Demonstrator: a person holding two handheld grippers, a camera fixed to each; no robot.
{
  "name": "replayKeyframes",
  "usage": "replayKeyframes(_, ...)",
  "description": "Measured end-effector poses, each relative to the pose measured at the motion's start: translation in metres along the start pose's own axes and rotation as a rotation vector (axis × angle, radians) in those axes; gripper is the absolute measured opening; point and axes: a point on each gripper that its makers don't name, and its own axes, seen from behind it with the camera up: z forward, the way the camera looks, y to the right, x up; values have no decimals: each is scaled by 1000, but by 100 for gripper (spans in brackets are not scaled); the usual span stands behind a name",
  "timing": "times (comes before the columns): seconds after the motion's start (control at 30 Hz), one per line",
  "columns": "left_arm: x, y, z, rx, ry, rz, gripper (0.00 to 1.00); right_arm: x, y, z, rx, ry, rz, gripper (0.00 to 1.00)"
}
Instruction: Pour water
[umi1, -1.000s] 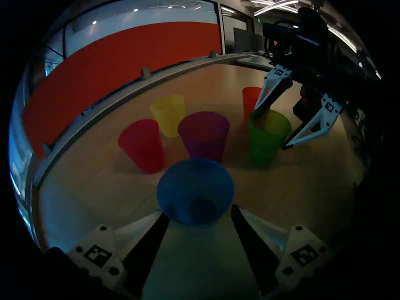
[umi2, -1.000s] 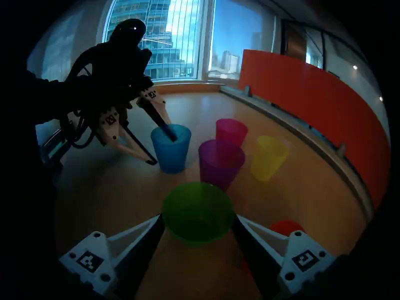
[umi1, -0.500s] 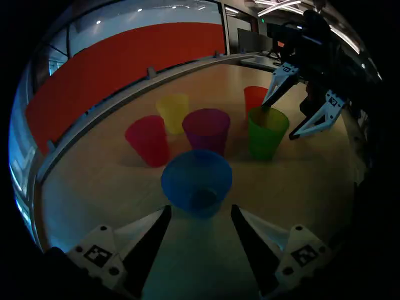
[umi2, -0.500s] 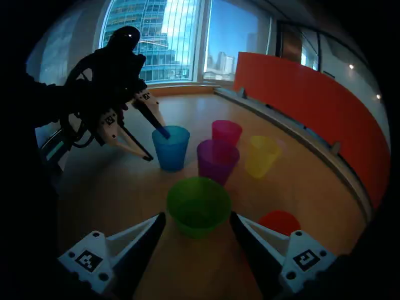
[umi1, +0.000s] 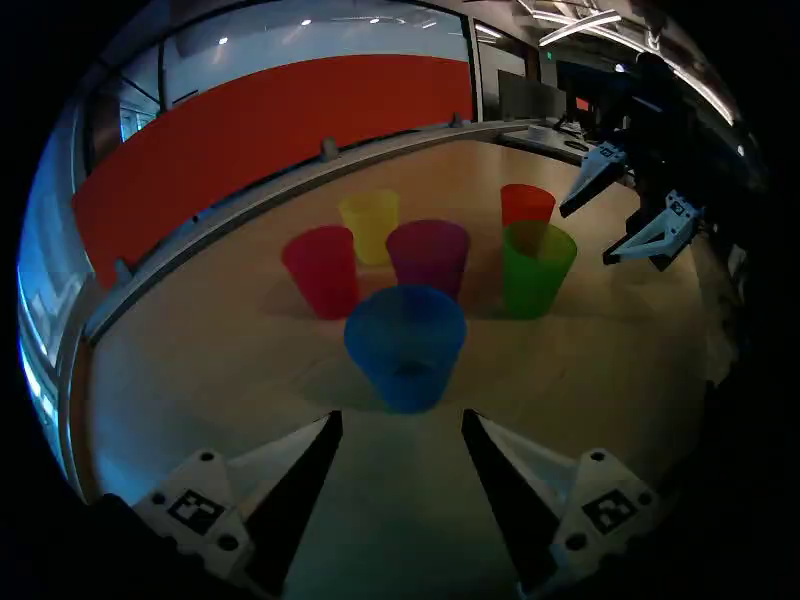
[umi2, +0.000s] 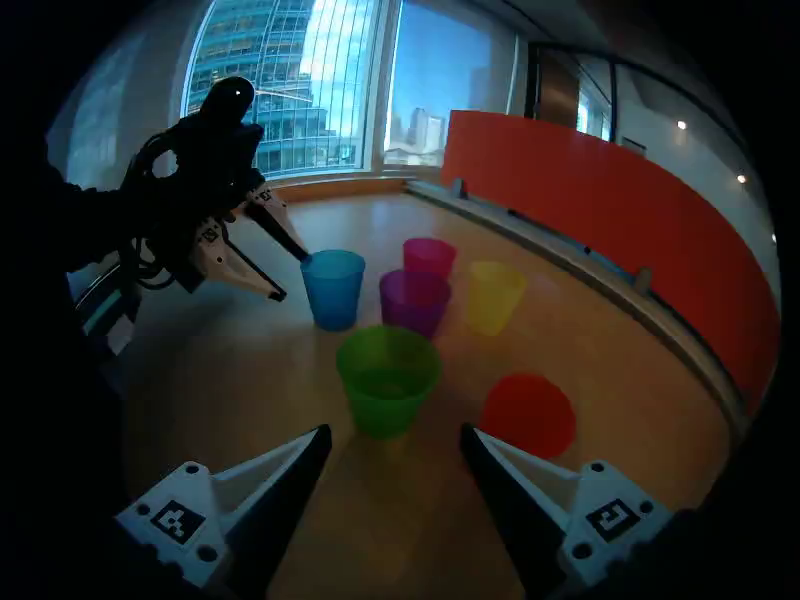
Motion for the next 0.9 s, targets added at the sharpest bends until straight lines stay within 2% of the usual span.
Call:
replayKeyframes(0.2, -3, -1, -12, 23, 7, -10, 89, -3, 3, -16, -31, 15, 20, 100)
replayKeyframes(0.4, -1, -5, -21, 56, 23, -26, 89, 2, 5, -23, -60, 36, 41, 100)
replayKeyframes(0.6, 4, -12, -30, 105, 56, -79, 89, 5, 10, -29, -99, 50, 78, 100)
replayKeyframes(0.9, 20, -29, -48, 183, 150, -164, 89, 4, 27, -38, -190, 61, 147, 100)
